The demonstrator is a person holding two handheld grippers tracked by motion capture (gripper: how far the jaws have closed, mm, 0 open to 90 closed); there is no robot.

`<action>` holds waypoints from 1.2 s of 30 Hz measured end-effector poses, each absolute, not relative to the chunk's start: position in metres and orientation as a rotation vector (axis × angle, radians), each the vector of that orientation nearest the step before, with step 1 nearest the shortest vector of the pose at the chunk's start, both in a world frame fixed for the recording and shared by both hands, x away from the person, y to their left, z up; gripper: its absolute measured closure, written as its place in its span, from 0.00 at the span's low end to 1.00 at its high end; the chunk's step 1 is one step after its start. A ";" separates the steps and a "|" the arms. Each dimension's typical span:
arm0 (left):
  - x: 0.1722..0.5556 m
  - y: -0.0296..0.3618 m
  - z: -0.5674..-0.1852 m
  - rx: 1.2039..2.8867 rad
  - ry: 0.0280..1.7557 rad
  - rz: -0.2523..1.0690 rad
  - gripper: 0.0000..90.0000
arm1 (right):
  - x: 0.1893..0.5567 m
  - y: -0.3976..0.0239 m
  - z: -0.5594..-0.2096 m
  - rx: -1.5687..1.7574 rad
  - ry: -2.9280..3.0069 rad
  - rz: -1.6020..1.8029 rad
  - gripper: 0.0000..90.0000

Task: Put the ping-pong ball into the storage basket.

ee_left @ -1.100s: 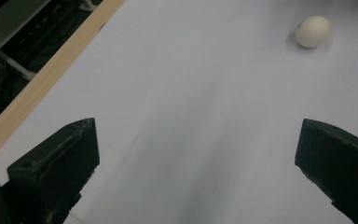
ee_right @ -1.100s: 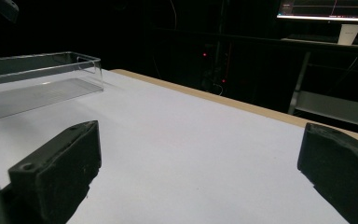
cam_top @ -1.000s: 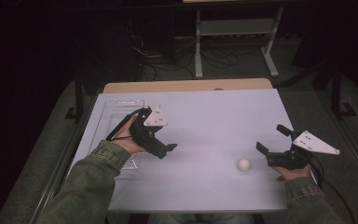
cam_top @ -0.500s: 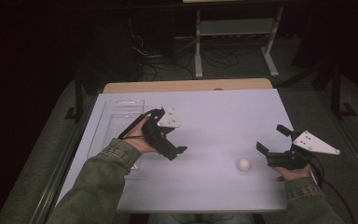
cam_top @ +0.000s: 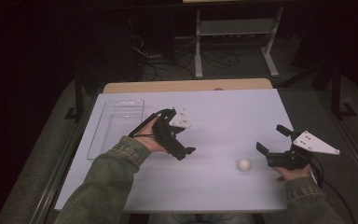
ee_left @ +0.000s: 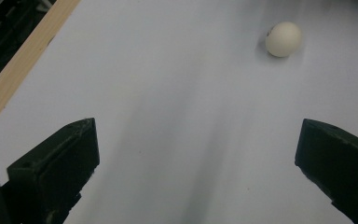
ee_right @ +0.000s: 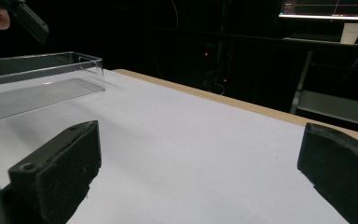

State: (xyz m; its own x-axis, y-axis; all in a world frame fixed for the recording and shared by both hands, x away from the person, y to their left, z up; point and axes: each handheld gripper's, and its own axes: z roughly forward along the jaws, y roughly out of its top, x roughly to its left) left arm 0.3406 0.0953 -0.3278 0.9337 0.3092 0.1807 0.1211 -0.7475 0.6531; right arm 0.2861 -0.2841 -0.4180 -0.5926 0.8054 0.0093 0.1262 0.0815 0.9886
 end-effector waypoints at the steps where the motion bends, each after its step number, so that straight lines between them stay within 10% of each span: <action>1: 0.341 0.094 -0.328 2.410 0.302 0.360 0.00 | 0.286 -0.284 -0.418 0.921 1.799 1.555 0.00; 36: 0.347 0.052 -0.350 2.468 0.207 0.292 0.00 | 0.286 -0.285 -0.419 0.931 1.799 1.559 0.00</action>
